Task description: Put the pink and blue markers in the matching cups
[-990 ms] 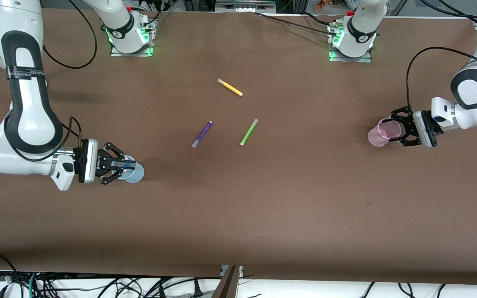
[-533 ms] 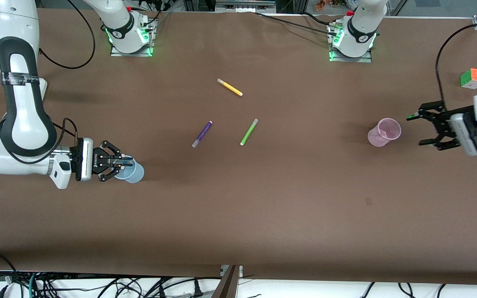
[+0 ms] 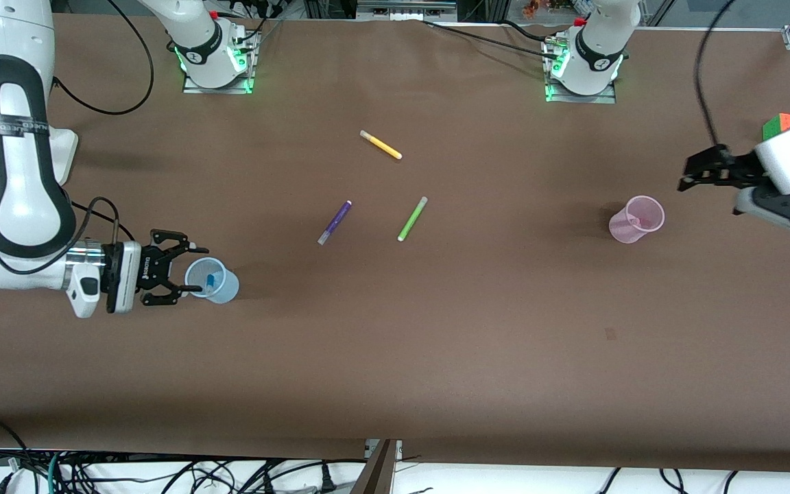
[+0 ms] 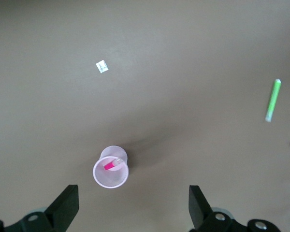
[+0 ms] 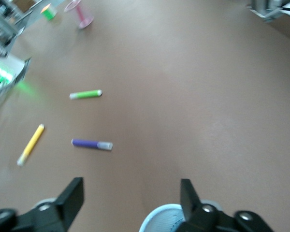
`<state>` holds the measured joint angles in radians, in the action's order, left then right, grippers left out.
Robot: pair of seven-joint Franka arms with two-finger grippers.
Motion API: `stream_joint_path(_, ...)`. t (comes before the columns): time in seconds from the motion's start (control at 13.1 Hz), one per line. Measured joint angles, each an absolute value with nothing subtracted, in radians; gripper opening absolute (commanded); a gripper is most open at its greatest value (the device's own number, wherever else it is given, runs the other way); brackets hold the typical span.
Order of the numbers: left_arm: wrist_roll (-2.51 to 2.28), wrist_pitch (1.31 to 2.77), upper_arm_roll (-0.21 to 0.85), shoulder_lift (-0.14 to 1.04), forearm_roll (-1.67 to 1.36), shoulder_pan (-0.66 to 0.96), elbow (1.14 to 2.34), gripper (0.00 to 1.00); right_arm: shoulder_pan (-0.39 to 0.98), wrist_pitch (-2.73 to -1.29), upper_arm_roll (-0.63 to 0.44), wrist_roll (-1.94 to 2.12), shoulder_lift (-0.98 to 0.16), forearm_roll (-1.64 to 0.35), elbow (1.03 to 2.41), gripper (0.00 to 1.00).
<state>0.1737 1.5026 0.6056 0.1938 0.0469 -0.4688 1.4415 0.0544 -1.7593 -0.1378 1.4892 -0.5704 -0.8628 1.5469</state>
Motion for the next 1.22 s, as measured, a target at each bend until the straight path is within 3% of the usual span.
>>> stream_joint_path(0.38, -0.08, 1.419, 0.604, 0.211, 0.124, -0.335, 1.392, 1.0, 0.086, -1.665, -0.125, 0.9, -0.528, -0.584, 1.392, 1.0)
stream_joint_path(0.91, -0.091, 1.401, 0.587, 0.235, 0.125, -0.338, 1.364, 1.0, 0.111, -1.396, -0.125, 0.297, -0.513, -0.268, 1.144, 1.0)
stream_joint_path(1.22, -0.091, 1.399, 0.578, 0.232, 0.125, -0.331, 1.359, 1.0, 0.179, -1.311, -0.125, 0.057, -0.476, -0.127, 1.086, 1.0)
